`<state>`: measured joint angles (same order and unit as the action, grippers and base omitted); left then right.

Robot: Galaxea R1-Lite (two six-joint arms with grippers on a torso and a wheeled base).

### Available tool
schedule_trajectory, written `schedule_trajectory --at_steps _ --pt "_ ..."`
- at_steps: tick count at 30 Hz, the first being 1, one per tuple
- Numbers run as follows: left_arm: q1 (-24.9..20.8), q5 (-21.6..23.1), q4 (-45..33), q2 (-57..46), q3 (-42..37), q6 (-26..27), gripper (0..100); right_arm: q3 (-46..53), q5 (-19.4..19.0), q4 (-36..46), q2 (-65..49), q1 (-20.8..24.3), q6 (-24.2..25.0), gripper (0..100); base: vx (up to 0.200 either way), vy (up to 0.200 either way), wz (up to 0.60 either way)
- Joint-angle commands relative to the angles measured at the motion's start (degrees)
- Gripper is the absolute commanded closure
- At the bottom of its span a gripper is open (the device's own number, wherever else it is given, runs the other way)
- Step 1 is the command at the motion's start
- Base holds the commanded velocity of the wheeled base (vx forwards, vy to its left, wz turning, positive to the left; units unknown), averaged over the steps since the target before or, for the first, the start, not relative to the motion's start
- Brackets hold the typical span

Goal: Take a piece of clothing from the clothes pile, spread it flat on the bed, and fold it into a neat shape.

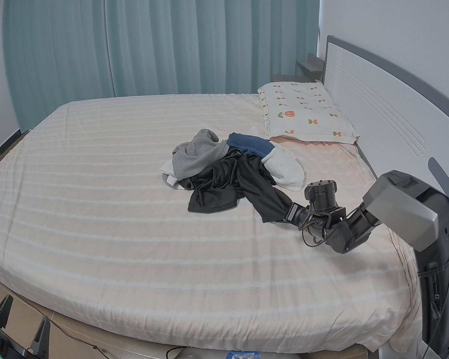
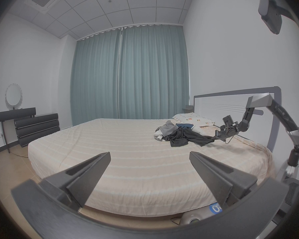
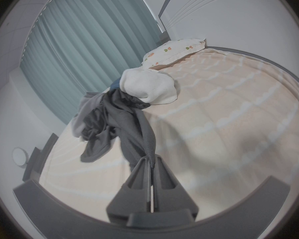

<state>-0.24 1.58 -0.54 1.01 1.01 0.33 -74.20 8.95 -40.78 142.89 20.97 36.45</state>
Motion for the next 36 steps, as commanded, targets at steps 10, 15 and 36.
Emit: schedule_trajectory --at_steps 10,15,36 --pt "-0.02 0.0 0.01 -1.01 -1.01 0.02 0 55.4 -10.71 -18.9 -51.83 7.95 3.01 100 0.0 0.0 0.0" --pt "-0.02 0.0 0.01 -1.01 -1.01 0.02 0 59.35 -10.0 -18.28 -62.47 14.98 2.93 100 0.0 0.0 0.0" --pt "-1.69 7.64 5.19 12.96 15.16 -4.28 0 66.47 -11.15 -18.64 -67.74 19.2 4.51 100 0.0 0.0 0.0"
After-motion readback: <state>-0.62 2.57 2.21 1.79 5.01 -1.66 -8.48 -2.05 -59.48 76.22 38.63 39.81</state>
